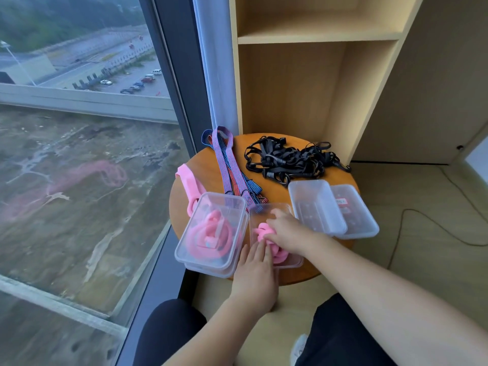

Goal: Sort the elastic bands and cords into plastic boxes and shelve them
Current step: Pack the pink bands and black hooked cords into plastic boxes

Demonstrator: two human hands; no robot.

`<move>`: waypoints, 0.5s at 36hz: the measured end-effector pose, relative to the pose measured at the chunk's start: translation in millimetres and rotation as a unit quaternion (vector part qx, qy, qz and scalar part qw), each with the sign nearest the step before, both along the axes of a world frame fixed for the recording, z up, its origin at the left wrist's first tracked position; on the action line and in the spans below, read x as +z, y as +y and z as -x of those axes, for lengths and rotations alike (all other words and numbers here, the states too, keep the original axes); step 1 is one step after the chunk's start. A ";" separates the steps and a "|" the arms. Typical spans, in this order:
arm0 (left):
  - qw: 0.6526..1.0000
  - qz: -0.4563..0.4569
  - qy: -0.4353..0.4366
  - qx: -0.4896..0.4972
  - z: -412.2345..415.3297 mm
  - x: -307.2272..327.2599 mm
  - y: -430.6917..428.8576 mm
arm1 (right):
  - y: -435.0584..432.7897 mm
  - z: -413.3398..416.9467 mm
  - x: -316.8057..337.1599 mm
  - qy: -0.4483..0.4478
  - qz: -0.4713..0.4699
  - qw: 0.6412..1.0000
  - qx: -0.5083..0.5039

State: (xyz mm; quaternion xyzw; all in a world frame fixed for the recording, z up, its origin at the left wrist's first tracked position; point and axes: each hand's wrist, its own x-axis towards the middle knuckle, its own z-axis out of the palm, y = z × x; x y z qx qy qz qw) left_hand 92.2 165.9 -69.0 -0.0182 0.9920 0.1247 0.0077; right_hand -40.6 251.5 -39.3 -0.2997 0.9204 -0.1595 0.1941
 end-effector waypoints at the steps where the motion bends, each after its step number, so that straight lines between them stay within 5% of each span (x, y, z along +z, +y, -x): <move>1: 1.000 0.007 0.006 -0.001 0.0 -0.9 0.0 | 1.0 1.3 -0.1 0.034 0.005 0.999 0.004; 18: 0.999 0.021 -0.028 -0.002 -1.1 9.5 -0.6 | 19.3 1.4 -0.7 0.088 0.118 0.989 0.035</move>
